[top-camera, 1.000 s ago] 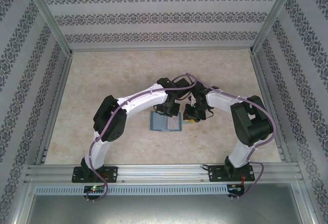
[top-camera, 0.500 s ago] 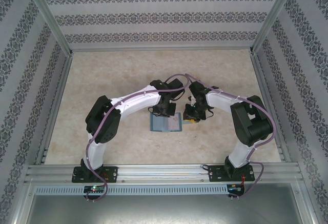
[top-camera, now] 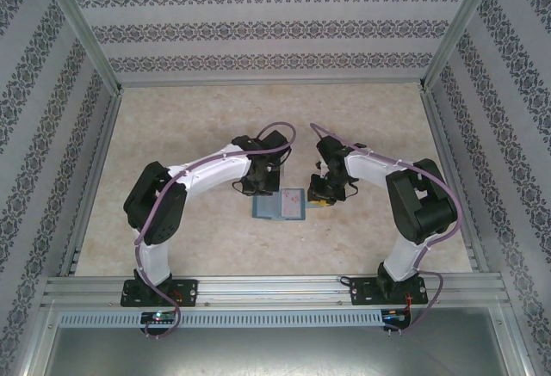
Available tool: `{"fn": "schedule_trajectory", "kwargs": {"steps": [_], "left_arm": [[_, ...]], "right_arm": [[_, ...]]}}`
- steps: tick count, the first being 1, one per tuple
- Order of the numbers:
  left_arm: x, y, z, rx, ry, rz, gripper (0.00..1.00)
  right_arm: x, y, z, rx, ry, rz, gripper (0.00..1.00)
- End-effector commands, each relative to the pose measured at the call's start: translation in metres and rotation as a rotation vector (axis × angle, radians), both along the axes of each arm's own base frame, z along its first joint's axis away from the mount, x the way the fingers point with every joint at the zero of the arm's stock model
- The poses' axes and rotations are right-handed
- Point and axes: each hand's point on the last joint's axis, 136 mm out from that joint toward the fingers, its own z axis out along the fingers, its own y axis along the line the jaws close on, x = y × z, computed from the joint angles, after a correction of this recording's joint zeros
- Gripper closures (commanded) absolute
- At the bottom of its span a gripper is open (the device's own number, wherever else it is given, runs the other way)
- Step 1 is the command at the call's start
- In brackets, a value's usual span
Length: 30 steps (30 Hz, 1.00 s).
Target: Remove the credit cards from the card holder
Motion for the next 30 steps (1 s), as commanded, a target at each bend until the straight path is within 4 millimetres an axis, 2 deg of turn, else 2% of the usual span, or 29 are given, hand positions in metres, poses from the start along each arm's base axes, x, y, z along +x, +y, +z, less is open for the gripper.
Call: {"fn": "schedule_trajectory", "kwargs": {"steps": [1,7,17,23,27,30], "left_arm": [[0.004,-0.003,0.007,-0.065,-0.011,0.027,0.95],[-0.001,0.007,-0.001,-0.058,0.002,0.045,0.95],[-0.003,0.051,-0.022,0.128,0.004,0.029,0.95],[-0.005,0.058,-0.034,0.174,0.036,0.006,0.89],[-0.002,0.061,-0.025,0.189,0.009,0.001,0.78],[0.001,0.064,-0.011,0.199,-0.021,-0.004,0.76]], "right_arm": [[-0.003,-0.002,-0.005,-0.04,0.02,0.013,0.75],[-0.005,-0.002,-0.005,-0.044,0.021,0.015,0.75],[-0.005,-0.002,-0.002,-0.046,0.018,0.015,0.75],[-0.005,0.0,0.0,-0.043,0.014,0.015,0.75],[-0.004,0.002,0.004,-0.038,0.004,0.015,0.75],[-0.003,0.003,0.01,-0.034,-0.008,0.015,0.75]]}}
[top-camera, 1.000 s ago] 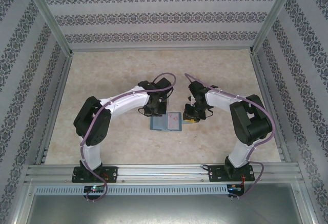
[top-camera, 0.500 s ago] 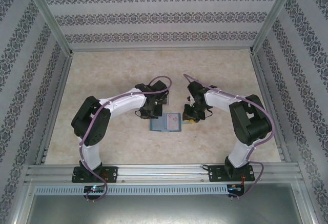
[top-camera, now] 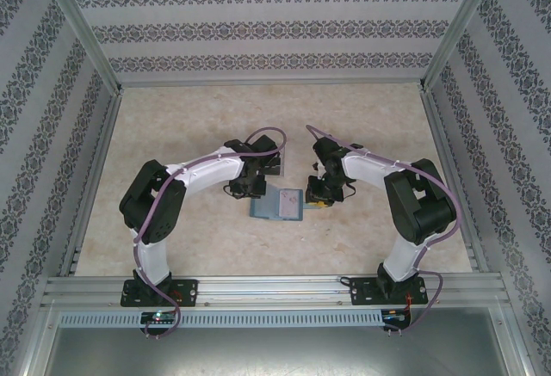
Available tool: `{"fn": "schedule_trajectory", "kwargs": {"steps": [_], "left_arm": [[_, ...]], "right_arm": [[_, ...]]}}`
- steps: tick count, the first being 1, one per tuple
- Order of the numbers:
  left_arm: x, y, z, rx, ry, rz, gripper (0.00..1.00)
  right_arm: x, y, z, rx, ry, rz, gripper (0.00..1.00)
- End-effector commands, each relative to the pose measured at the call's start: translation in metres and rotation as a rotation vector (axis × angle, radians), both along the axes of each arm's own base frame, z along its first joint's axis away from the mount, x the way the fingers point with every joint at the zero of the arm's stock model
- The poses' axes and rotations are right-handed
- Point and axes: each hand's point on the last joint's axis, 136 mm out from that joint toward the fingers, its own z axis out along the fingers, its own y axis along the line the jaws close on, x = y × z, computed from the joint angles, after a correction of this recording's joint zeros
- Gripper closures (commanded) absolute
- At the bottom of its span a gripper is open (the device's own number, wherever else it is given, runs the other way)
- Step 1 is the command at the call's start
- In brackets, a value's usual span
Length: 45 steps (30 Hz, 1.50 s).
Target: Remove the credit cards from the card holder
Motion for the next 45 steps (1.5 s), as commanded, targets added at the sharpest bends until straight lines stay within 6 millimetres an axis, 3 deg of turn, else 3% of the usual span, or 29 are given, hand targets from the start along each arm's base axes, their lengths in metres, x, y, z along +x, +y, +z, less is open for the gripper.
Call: {"fn": "schedule_trajectory", "kwargs": {"steps": [1,5,9,14,18,26,33,37,40,45], "left_arm": [[0.002,0.016,0.021,0.058,-0.025,-0.013,0.75],[0.005,0.007,0.043,0.001,-0.055,-0.021,0.74],[0.0,-0.015,0.049,-0.127,-0.022,-0.025,0.79],[-0.013,-0.025,0.028,-0.185,0.056,-0.011,0.83],[-0.019,-0.05,0.019,-0.313,0.107,-0.023,0.84],[-0.027,-0.076,0.0,-0.389,0.177,-0.038,0.83],[-0.023,-0.09,0.005,-0.408,0.143,-0.041,0.82],[-0.021,-0.111,0.007,-0.43,0.142,-0.078,0.79],[-0.02,-0.125,0.003,-0.45,0.155,-0.091,0.73],[-0.017,-0.131,-0.015,-0.422,0.175,-0.091,0.68]], "right_arm": [[0.0,0.0,0.011,-0.021,-0.016,-0.002,0.75],[0.003,0.005,0.021,-0.006,-0.038,0.001,0.74],[0.004,0.016,0.027,0.033,-0.048,0.008,0.74],[0.003,0.039,0.028,0.109,-0.046,0.029,0.74],[0.0,0.063,0.023,0.191,-0.012,0.052,0.74],[-0.001,0.072,0.02,0.217,-0.004,0.047,0.74],[0.006,0.054,0.026,0.172,-0.048,-0.01,0.75],[0.01,0.035,0.027,0.142,-0.062,-0.057,0.75],[0.01,0.027,0.028,0.137,-0.065,-0.076,0.74],[0.009,0.021,0.029,0.138,-0.064,-0.086,0.74]]}}
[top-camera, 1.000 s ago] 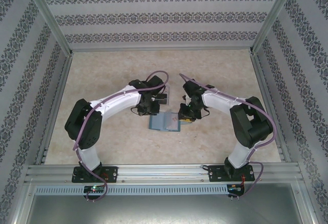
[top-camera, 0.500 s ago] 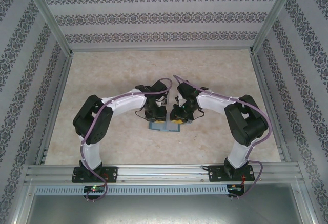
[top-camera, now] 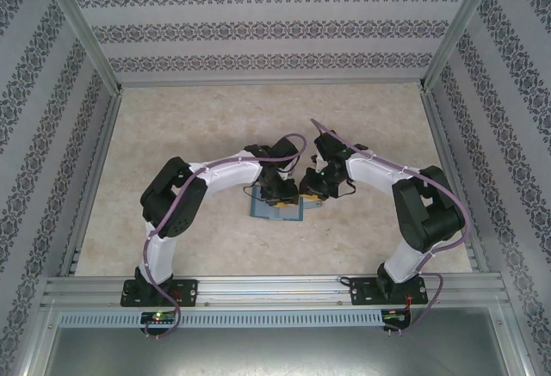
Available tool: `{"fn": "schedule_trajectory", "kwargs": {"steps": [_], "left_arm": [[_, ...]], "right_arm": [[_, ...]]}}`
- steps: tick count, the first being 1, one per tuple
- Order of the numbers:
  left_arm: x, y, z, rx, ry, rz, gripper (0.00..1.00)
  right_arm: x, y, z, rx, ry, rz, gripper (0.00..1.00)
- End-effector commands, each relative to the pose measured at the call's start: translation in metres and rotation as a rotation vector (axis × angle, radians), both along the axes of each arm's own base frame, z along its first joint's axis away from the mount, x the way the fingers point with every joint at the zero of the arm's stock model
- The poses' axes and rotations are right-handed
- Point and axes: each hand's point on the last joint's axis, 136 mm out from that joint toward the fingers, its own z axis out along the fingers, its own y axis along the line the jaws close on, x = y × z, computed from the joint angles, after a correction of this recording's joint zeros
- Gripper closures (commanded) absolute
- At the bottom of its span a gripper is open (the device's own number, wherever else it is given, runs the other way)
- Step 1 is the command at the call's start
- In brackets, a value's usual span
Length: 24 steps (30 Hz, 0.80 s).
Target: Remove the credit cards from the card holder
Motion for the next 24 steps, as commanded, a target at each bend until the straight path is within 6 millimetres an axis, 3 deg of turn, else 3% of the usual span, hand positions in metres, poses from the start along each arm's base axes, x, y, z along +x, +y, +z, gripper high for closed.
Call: {"fn": "schedule_trajectory", "kwargs": {"steps": [1,5,9,17,24], "left_arm": [[0.003,-0.008,-0.01,0.007,0.006,-0.001,0.67],[0.004,0.01,-0.019,0.115,-0.014,-0.002,0.68],[0.004,0.024,-0.018,0.182,-0.037,-0.005,0.79],[0.0,0.032,-0.02,0.204,-0.038,-0.003,0.88],[-0.002,0.031,-0.019,0.189,-0.036,-0.006,0.91]], "right_arm": [[-0.005,-0.004,0.001,-0.01,0.006,-0.009,0.74],[-0.006,-0.003,0.001,0.0,0.01,-0.013,0.74],[-0.006,0.007,0.0,0.049,0.021,-0.016,0.74],[-0.005,0.028,-0.008,0.112,0.05,0.0,0.74],[-0.007,0.032,-0.02,0.095,0.07,0.013,0.74]]}}
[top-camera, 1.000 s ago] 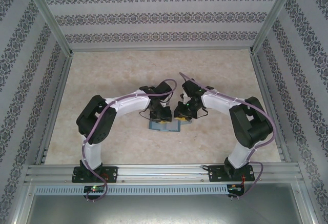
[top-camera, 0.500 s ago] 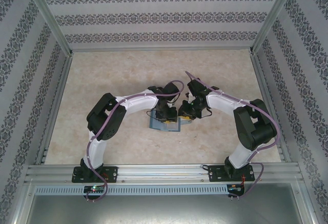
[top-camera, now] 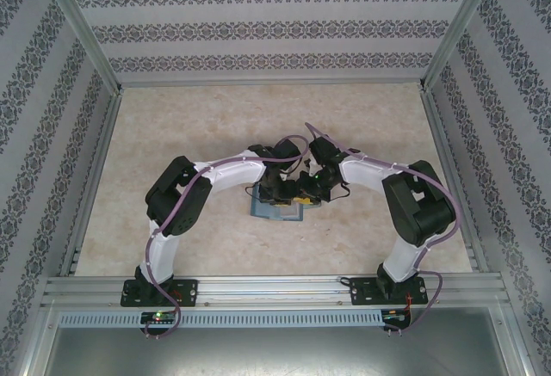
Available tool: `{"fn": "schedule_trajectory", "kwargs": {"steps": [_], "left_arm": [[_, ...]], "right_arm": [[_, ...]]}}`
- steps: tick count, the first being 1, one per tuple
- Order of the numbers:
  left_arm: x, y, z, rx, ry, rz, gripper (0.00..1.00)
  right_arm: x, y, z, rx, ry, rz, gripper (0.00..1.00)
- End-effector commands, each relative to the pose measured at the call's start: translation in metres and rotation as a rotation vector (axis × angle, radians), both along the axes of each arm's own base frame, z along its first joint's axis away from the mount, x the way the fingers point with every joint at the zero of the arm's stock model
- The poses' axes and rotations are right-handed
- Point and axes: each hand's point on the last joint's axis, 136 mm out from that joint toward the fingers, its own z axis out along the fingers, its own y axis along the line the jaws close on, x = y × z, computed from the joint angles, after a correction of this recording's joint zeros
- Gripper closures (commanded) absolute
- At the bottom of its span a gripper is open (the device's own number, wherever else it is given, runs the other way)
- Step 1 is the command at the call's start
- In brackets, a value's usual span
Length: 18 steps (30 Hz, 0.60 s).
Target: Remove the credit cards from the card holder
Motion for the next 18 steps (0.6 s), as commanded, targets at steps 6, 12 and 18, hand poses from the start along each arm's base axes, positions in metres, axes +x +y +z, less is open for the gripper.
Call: {"fn": "schedule_trajectory", "kwargs": {"steps": [6,12,18], "left_arm": [[-0.006,0.013,0.001,0.041,-0.015,0.001,0.92],[0.005,0.02,0.042,-0.022,-0.106,0.05,0.89],[0.008,0.073,0.058,0.029,-0.136,0.13,0.9]], "right_arm": [[-0.005,0.01,-0.013,0.0,0.028,0.031,0.73],[-0.009,0.01,-0.017,-0.02,0.028,0.054,0.71],[-0.007,0.015,-0.013,-0.022,0.004,0.076,0.71]]}}
